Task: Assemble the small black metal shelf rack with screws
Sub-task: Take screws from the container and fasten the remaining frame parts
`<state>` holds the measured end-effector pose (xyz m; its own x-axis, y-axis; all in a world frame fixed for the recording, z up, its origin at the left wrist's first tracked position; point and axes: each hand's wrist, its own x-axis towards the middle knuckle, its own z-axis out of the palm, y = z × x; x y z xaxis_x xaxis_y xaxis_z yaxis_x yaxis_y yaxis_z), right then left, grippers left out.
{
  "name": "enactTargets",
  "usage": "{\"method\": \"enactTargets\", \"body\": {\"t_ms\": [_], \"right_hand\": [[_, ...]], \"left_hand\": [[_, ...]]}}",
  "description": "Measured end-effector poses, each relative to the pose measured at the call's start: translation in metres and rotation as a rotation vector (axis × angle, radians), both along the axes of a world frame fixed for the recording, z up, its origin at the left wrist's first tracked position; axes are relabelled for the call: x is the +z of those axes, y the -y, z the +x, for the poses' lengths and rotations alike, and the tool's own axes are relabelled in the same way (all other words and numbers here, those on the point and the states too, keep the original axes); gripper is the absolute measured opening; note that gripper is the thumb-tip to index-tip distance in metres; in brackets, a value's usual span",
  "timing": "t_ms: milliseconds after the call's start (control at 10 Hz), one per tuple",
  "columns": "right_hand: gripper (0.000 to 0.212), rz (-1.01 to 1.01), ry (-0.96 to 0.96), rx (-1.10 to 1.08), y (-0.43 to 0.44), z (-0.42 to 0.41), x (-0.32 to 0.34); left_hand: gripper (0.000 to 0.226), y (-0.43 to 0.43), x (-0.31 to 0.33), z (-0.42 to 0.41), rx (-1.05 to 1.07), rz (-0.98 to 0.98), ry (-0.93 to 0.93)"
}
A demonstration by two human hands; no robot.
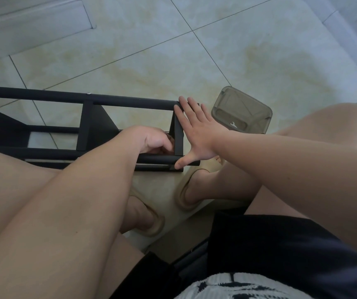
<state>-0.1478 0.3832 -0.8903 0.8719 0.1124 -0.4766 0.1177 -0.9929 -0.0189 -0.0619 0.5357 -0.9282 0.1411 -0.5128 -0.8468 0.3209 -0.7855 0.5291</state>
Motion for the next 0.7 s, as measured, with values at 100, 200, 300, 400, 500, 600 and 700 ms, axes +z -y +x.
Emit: {"method": "enactTargets", "body": {"t_ms": [100, 200, 300, 400, 500, 600, 700], "right_hand": [[0.156, -0.012, 0.005, 0.003, -0.0001, 0.0002, -0.0001], [0.156, -0.014, 0.005, 0.003, -0.0007, 0.0, 0.0], [0.156, -0.014, 0.001, 0.0, -0.0002, 0.0002, 0.0005], [0.157, -0.015, -0.006, -0.002, -0.0002, 0.0007, 0.0006], [0.157, -0.022, -0.013, -0.004, -0.0002, 0.0008, 0.0006], [0.157, -0.019, -0.011, -0.006, -0.0002, 0.0008, 0.0002], [0.157, -0.023, -0.008, -0.003, -0.0001, 0.0008, -0.0007]], "left_hand": [[0.027, 0.0008, 0.0042, -0.0026, -0.024, 0.035, -0.038], [0.033, 0.0015, 0.0019, -0.0033, -0.021, 0.059, 0.04], [0.032, 0.0008, 0.002, -0.0027, -0.051, 0.062, 0.082], [0.034, 0.0007, 0.0019, -0.0017, -0.062, 0.061, 0.099], [0.033, 0.0003, 0.0005, -0.0023, -0.002, 0.022, 0.044], [0.033, -0.0024, -0.0016, -0.0015, 0.087, -0.008, -0.058], [0.033, -0.0018, -0.0025, -0.0015, 0.061, 0.051, 0.024]]}}
